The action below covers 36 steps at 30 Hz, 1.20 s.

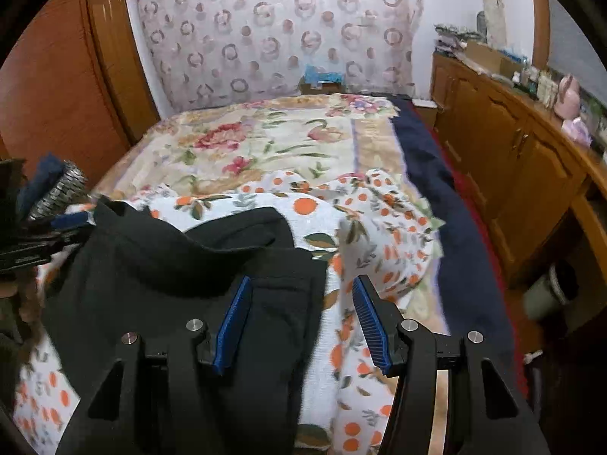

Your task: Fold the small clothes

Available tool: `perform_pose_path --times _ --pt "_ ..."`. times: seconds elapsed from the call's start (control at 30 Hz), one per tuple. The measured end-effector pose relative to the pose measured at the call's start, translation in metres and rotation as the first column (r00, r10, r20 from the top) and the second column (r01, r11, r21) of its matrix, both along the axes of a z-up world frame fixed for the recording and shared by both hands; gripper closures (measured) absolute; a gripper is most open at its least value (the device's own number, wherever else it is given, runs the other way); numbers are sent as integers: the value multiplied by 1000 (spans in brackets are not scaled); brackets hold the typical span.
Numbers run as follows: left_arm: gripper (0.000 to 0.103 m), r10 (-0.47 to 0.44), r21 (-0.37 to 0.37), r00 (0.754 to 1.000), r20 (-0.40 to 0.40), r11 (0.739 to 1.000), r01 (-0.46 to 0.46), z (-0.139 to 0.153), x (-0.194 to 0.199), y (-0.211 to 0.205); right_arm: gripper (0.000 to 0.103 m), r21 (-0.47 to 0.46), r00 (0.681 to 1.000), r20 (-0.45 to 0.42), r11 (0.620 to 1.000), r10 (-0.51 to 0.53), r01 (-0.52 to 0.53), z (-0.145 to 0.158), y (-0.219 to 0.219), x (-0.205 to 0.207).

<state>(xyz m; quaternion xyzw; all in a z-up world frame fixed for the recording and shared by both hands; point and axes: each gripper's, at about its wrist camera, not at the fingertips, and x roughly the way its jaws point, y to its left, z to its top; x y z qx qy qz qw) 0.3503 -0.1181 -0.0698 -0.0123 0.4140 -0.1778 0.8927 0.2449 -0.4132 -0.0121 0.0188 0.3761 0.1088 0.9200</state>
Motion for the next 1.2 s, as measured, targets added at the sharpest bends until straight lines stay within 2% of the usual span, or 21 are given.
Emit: perform_pose_path --times 0.1,0.2,0.37,0.4,0.43,0.47,0.5,0.53,0.57,0.63,0.7,0.77,0.87,0.97,1.2 --pt "36 -34 22 999 -16 999 34 -5 -2 -8 45 42 999 -37 999 34 -33 -6 2 3" --pt "36 -63 -9 995 -76 998 63 -12 1 -10 45 77 997 -67 996 47 -42 -15 2 11" --pt "37 -65 -43 995 -76 997 62 -12 -1 -7 45 127 994 -83 990 68 -58 -14 -12 15" --pt "42 -75 -59 994 -82 996 70 -11 -3 -7 45 123 994 -84 991 70 -59 -14 -13 15" --pt "57 -94 -76 991 -90 993 87 -12 -3 -8 46 122 993 -86 990 82 -71 -14 -12 15" --pt "69 -121 -104 987 -107 989 110 -12 -4 -11 55 127 991 -91 988 100 -89 -15 -11 15" --pt "73 -125 -117 986 -114 987 112 -11 -4 -12 57 130 988 -96 986 119 -106 -16 -9 15" --pt "83 -131 -123 985 -114 986 117 -10 -5 -14 67 127 987 -96 985 128 -115 -15 -6 11" --pt "88 -139 -125 984 -109 984 125 -8 -6 -15 75 141 983 -104 981 151 -135 -15 -6 12" --pt "91 -151 -129 984 -90 982 139 -1 -12 -17 83 131 984 -92 981 154 -142 -11 -5 9" --pt "92 -158 -143 987 -39 978 151 12 -21 -15 85 89 987 -48 985 155 -151 -4 -3 1" --pt "92 -156 -193 988 11 969 155 31 -36 -7 86 80 987 13 984 160 -160 7 0 -9" --pt "92 -142 -229 987 73 961 155 54 -56 4 86 68 981 103 983 166 -173 32 7 -26" --pt "93 -110 -259 985 129 955 141 74 -77 21 87 51 965 183 978 189 -202 59 21 -39" --pt "93 9 -245 967 256 968 56 117 -117 86 87 5 908 313 956 277 -294 105 79 -43"
